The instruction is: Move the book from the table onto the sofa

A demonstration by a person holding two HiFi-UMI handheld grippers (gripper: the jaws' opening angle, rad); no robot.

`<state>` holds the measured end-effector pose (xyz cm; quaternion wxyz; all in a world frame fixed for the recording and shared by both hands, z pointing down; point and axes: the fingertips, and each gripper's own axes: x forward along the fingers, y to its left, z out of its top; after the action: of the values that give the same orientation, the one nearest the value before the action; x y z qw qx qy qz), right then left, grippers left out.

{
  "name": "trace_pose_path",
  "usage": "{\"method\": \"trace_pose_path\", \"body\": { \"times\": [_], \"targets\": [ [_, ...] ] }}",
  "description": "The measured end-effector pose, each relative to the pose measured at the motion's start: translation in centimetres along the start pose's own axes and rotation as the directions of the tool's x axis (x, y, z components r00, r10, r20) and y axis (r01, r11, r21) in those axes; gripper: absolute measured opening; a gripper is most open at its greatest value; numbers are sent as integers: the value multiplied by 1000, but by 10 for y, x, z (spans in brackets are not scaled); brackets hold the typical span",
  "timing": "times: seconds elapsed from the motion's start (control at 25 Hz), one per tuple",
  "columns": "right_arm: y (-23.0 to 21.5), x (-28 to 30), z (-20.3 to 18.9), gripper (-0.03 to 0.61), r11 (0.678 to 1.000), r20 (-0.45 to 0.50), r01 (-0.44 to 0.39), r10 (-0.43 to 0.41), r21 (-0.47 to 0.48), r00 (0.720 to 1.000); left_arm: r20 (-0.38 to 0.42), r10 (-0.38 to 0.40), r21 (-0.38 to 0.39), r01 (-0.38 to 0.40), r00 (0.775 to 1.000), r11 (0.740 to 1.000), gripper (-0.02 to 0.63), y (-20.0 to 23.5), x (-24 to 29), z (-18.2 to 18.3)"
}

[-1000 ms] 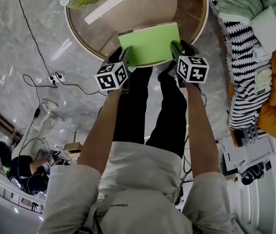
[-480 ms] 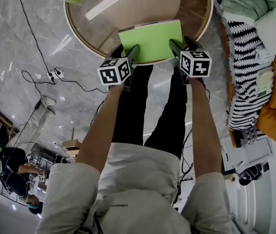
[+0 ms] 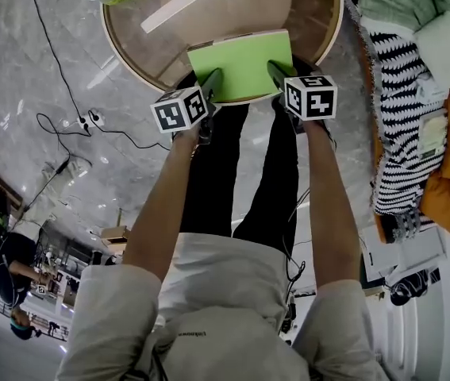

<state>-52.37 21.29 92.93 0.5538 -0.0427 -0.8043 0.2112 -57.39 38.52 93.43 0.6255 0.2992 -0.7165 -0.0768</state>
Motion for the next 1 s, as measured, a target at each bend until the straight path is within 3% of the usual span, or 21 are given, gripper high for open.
{"method": "trace_pose_path", "body": {
  "times": [0.16, 0.4, 0.84, 1.0],
  "targets": [
    [-1, -9, 0, 239, 999, -13, 35, -35, 26, 999, -12, 16, 51, -16, 1000, 999, 254, -5, -2, 6],
    [11, -56, 12, 239, 994, 7, 109, -109, -14, 994, 0, -1, 84, 1, 1000, 996, 255, -32, -26, 27],
    [30, -169, 98, 241, 986, 188, 165, -161, -8, 969, 105, -19, 192, -1, 994, 981, 255, -117, -111, 111],
    [45, -219, 111, 241, 986, 253, 167, -160, -7, 954, 148, -17, 212, -15, 989, 977, 255, -151, -159, 122]
  ]
}}
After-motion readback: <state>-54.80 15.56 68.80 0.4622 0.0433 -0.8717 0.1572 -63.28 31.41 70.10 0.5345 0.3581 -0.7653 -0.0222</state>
